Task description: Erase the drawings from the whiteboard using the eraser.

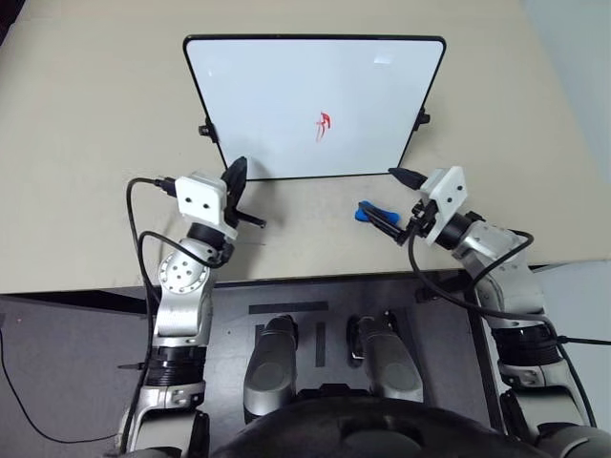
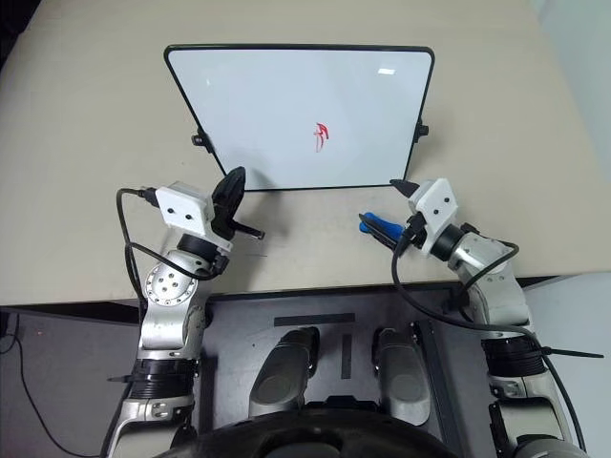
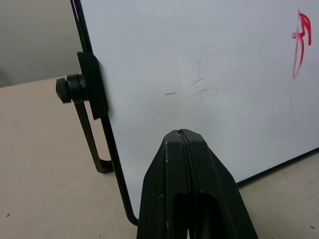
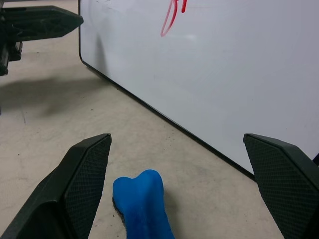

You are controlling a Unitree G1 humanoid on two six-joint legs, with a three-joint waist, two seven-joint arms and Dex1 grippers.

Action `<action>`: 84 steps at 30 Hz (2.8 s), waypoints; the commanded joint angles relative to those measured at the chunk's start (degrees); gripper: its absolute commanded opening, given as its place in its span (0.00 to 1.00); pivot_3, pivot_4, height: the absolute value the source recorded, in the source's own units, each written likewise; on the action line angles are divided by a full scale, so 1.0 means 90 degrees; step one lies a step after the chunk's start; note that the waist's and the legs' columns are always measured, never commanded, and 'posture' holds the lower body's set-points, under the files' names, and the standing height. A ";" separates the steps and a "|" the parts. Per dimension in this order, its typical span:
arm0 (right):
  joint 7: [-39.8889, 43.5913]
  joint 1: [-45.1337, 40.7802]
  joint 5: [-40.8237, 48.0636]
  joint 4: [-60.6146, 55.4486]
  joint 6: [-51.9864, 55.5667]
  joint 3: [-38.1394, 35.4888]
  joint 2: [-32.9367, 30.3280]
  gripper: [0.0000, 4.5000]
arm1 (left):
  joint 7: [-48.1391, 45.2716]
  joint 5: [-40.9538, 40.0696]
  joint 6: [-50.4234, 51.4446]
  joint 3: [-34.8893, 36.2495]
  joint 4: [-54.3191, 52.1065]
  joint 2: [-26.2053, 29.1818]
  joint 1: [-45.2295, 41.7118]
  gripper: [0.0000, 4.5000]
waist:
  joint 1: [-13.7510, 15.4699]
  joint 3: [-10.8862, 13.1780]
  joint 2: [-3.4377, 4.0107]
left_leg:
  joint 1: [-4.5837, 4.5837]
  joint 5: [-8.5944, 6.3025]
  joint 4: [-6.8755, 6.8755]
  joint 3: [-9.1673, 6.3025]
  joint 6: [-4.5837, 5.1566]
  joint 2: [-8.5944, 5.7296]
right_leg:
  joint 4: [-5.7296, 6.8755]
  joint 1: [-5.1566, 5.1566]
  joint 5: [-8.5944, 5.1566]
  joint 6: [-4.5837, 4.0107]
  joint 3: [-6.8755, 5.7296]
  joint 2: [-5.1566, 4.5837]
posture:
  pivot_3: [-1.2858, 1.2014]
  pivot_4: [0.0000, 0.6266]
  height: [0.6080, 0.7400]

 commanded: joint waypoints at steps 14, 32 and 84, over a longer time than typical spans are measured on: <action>0.0084 -0.0147 0.0035 -0.0005 -0.0193 -0.0037 -0.0037 1.00 | 0.0060 0.0016 -0.0028 0.0140 -0.0493 0.0037 0.0186 0.00 | -0.0012 0.0000 0.0000 | 0.0001 -0.0004 -0.0003 0.0001 -0.0004 0.0001 | -0.0002 -0.0001 -0.0002 0.0002 0.0001 0.0000 | 0.52 0.24 1.00; 0.0761 -0.0036 -0.0038 -0.0563 0.0225 0.0232 -0.0805 1.00 | 0.0215 0.0088 -0.0127 -0.0048 -0.0421 -0.0250 0.0282 0.00 | 0.0037 0.0000 0.0000 | -0.0003 -0.0005 -0.0005 0.0001 -0.0001 -0.0005 | -0.0005 0.0001 -0.0009 0.0010 0.0008 -0.0001 | 0.52 0.24 1.00; 0.1077 -0.1061 -0.0954 -0.0257 -0.0665 0.0830 -0.0888 0.01 | 0.0237 0.0186 -0.0363 -0.0174 -0.0093 -0.0527 0.0108 0.00 | -0.0011 -0.0001 -0.0002 | 0.0013 -0.0009 0.0006 0.0003 -0.0005 0.0012 | -0.0003 0.0008 -0.0003 0.0001 0.0110 0.0103 | 0.52 0.24 1.00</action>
